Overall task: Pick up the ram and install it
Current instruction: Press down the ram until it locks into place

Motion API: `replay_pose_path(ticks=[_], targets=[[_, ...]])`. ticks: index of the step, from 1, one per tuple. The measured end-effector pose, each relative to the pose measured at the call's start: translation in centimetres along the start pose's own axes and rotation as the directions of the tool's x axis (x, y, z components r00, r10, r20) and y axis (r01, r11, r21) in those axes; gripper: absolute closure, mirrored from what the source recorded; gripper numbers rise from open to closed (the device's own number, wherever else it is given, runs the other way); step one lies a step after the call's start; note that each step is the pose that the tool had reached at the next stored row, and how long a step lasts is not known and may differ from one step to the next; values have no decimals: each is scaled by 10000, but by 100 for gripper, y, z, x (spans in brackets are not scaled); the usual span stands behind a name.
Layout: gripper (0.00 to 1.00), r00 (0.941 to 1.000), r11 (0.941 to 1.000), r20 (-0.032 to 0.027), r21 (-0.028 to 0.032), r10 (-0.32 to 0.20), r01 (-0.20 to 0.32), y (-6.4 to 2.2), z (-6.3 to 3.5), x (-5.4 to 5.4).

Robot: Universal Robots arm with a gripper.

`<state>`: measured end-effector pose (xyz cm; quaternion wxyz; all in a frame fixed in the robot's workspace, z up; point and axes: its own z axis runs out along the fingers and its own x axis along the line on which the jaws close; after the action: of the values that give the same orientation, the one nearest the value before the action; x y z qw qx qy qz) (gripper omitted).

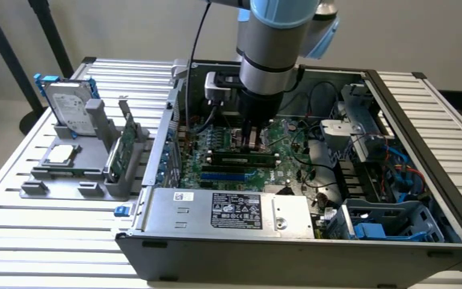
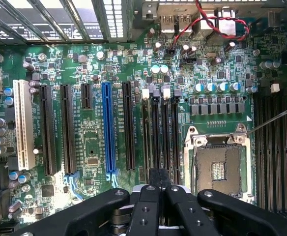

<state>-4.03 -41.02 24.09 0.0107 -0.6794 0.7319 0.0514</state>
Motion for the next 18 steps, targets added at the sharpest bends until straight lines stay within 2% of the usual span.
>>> replay_pose_path(ticks=[5,18], targets=[[89,10000,9999,2,78,-62,62,4,32,3],[89,9998,9997,-10,137,-222,222,14,107,11]])
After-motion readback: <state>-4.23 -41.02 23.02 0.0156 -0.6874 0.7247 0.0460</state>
